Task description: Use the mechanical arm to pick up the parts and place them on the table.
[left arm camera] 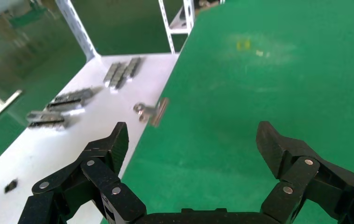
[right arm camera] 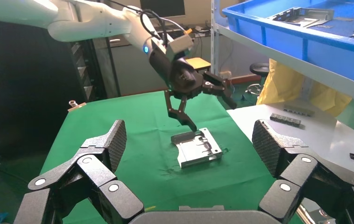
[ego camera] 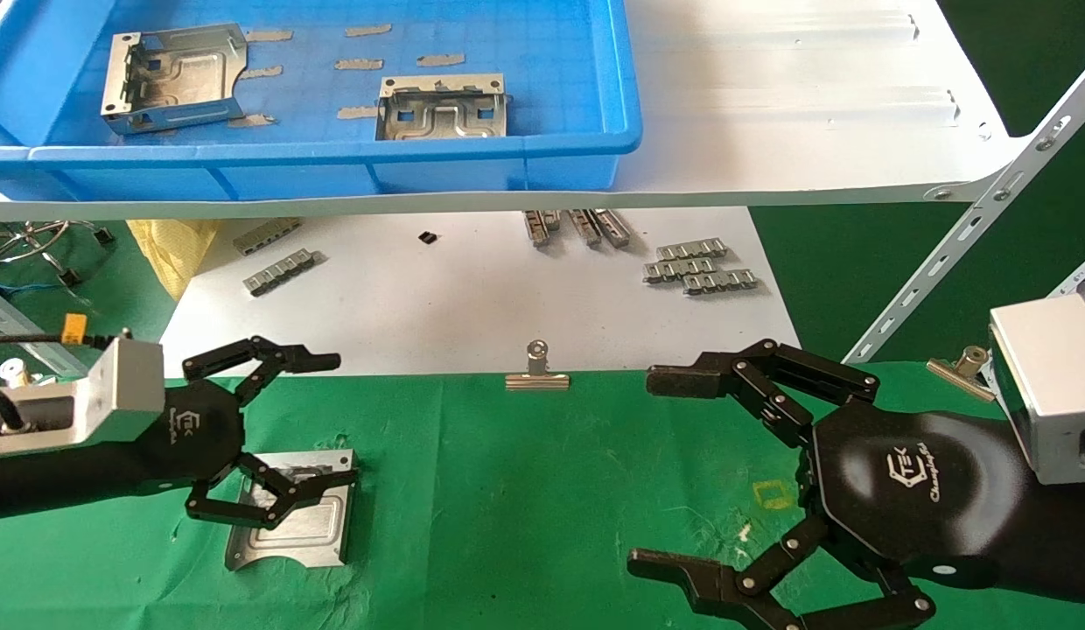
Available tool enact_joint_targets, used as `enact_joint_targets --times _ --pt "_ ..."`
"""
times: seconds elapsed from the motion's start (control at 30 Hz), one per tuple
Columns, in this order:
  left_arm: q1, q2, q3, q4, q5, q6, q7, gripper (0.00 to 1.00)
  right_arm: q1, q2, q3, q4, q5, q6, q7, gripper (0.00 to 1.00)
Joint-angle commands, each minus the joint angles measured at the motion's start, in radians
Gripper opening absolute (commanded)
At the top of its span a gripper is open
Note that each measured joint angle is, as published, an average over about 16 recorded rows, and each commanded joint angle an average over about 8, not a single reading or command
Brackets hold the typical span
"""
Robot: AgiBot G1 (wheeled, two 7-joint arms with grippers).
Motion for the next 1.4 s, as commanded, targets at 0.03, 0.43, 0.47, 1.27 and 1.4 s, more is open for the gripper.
enact_joint_targets --times 0.03,0.43,0.47,1.27,1.4 --pt "0.018 -0.007 -0.018 -0.04 -0.011 -0.004 -0.034 1.0 0.0 0.0 0.0 0.0 0.0 0.0 0.0 1.0" --pt "0.123 -0.047 -0.124 -0.278 -0.08 -0.025 -0.24 1.0 0.0 0.0 0.0 0.0 0.0 0.0 0.0 1.0" --pt "0.132 -0.05 -0.132 -0.297 -0.086 -0.027 -0.257 1.0 0.0 0.0 0.0 0.0 0.0 0.0 0.0 1.0" --pt "0.313 -0.119 -0.314 -0.706 -0.205 -0.063 -0.601 1.0 0.0 0.0 0.0 0.0 0.0 0.0 0.0 1.0" --pt "0.315 -0.12 -0.316 -0.708 -0.207 -0.064 -0.599 1.0 0.0 0.0 0.0 0.0 0.0 0.0 0.0 1.0"
